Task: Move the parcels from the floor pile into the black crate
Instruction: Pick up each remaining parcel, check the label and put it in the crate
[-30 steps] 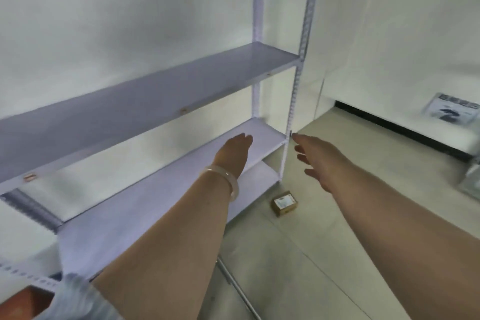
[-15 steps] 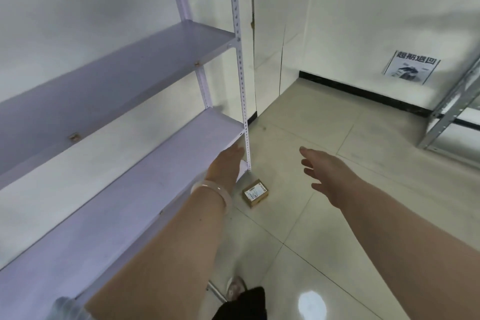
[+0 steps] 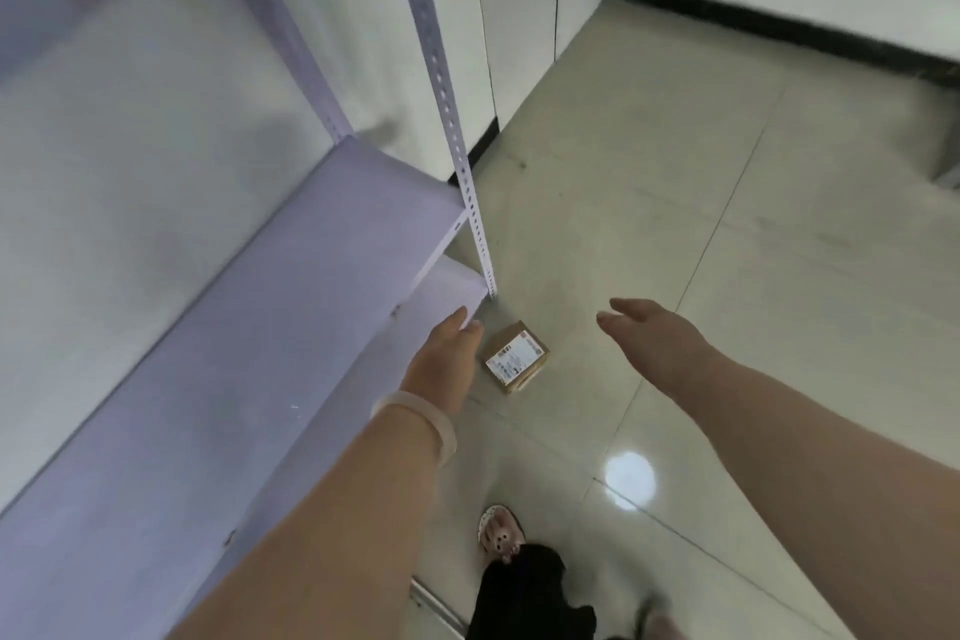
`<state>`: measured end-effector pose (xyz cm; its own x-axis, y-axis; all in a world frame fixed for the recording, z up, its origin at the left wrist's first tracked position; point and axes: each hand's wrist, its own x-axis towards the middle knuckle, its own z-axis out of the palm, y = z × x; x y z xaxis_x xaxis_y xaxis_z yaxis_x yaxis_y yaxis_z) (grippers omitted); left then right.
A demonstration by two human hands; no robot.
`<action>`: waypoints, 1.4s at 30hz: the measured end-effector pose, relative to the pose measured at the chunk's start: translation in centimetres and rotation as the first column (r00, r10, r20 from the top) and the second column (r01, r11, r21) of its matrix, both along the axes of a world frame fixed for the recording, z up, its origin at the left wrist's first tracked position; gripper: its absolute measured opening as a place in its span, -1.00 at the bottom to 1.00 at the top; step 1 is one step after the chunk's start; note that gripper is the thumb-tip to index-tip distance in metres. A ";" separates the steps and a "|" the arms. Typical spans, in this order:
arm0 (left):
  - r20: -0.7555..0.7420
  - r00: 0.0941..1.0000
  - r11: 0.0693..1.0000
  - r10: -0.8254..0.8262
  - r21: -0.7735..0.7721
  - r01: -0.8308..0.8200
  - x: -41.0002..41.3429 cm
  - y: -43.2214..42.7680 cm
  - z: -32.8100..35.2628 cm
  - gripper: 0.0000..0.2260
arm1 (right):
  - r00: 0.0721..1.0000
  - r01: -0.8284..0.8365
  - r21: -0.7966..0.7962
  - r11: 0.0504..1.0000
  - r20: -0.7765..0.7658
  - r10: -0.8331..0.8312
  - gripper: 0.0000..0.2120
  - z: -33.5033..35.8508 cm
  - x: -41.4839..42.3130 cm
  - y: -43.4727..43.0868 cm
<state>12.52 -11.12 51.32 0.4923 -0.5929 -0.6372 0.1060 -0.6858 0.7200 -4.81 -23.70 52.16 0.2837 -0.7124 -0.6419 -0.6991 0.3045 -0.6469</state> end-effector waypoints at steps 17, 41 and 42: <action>-0.076 0.960 0.918 0.268 0.323 -0.231 3.6 -6.3 -47.3 -0.74 | 0.964 -0.189 0.136 0.973 -0.165 0.210 -0.55 -49.5 7.1 -8.3; -0.195 0.946 0.961 0.258 -0.049 -0.272 3.7 -14.4 -21.8 -0.76 | 0.997 -0.002 -0.121 0.993 -0.072 -0.007 -0.60 -23.0 8.8 -14.3; -0.181 0.953 0.963 0.244 -0.073 -0.260 3.6 -14.9 -18.0 -0.73 | 0.999 0.002 -0.139 0.990 -0.036 -0.007 -0.61 -19.1 8.4 -14.4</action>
